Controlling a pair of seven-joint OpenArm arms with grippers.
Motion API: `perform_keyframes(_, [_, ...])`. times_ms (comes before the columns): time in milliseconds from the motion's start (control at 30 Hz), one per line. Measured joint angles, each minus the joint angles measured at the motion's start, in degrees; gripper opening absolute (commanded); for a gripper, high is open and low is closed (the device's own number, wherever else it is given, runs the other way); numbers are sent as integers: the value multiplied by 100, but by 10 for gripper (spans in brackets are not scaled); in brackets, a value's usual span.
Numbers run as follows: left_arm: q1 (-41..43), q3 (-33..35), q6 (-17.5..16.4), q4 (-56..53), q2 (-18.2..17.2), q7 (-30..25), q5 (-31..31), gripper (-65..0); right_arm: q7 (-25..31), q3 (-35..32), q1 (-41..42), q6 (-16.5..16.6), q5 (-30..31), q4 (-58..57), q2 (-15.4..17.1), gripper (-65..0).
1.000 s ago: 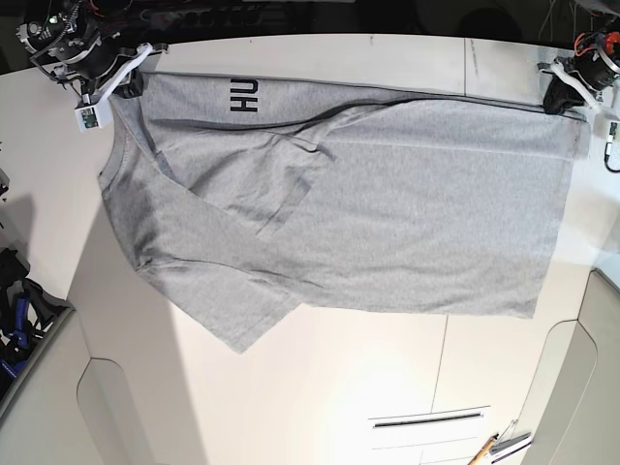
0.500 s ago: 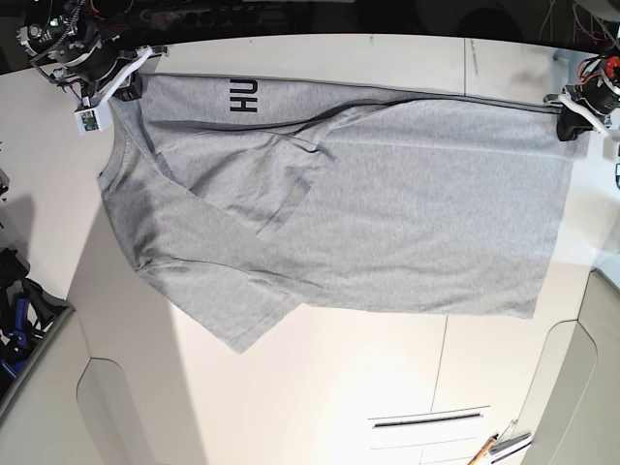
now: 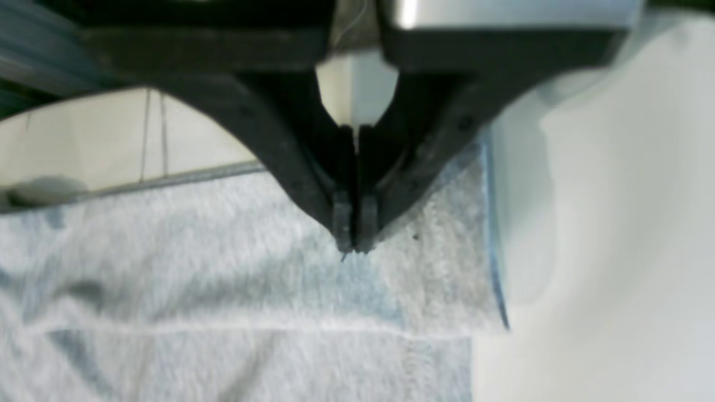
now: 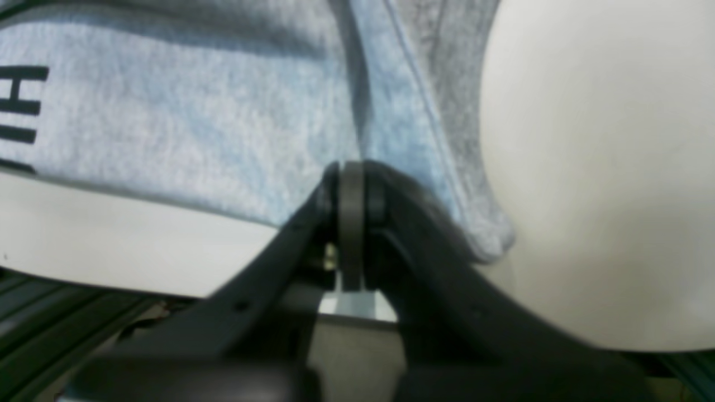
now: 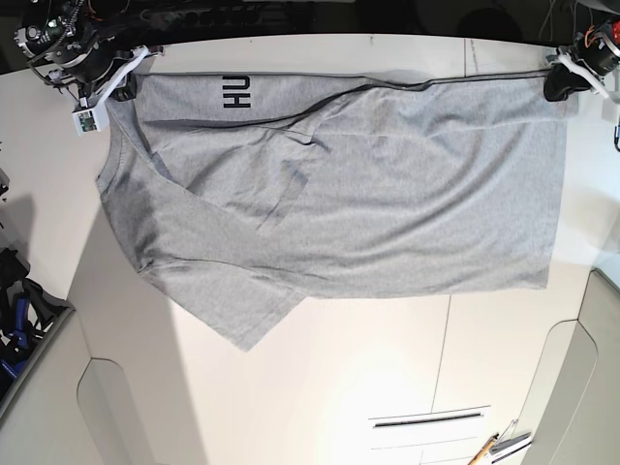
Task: Fold the T-shirt properly
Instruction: 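Release the shoulder edge with the right gripper and grasp the hem corner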
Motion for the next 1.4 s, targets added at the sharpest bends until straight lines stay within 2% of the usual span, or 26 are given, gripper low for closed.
perform_keyframes(100, [109, -118, -2, 120, 7, 164, 44, -650, -42, 37, 0, 0, -7, 0, 109, -650])
perform_keyframes(267, [267, -455, -4, 127, 48, 260, 87, -650, -138, 317, 0, 2, -17, -2, 107, -650])
perform_keyframes(600, [262, -503, 0, 129, 48, 184, 81, -650, -326, 446, -2, 0, 581, 0, 107, -650])
perform_keyframes(667, [264, -507, 13, 199, 50, 188, -2, -587, -330, 446, -2, 0, 579, 44, 107, -650])
perform_keyframes(767, [271, -595, 50, 439, 76, 256, -197, -446, -365, 446, -11, -15, 562, 308, 107, -650])
perform_keyframes(800, [280, -658, 50, 542, 76, 251, -282, -423, -363, 446, -11, -20, 568, 431, 107, -650])
perform_keyframes(867, [280, -774, 50, 756, 63, 251, -374, -421, -358, 446, -4, -22, 553, 710, 107, -650])
perform_keyframes(900, [278, -831, 52, 857, 61, 251, -396, -421, -304, 446, 2, -31, 533, 861, 107, -636])
perform_keyframes(1000, [249, -992, 50, 1095, 63, 258, -479, -421, 94, 446, 234, 0, 227, 1198, 107, -441])
perform_keyframes(1033, [249, -1040, 50, 1172, 61, 254, -527, -421, 284, 446, 400, 17, 63, 1233, 107, -402])
perform_keyframes(1100, [249, -1095, 50, 1266, 59, 251, -595, -421, 564, 448, 802, -22, -203, 1226, 107, -378])
perform_keyframes(1200, [251, -1095, 48, 1266, 63, 256, -640, -417, 715, 452, 1491, -179, -343, 1027, 109, -374])
perform_keyframes(1233, [249, -1093, 50, 1266, 61, 256, -667, -405, 737, 459, 1733, -179, -369, 879, 109, -355])
perform_keyframes(1300, [247, -1091, 50, 1266, 57, 254, -675, -388, 807, 459, 2199, -177, -369, 415, 109, -304])
perform_keyframes(1400, [201, -1093, 52, 1266, 61, 254, -669, -380, 804, 452, 2894, -122, -291, -654, 127, -298])
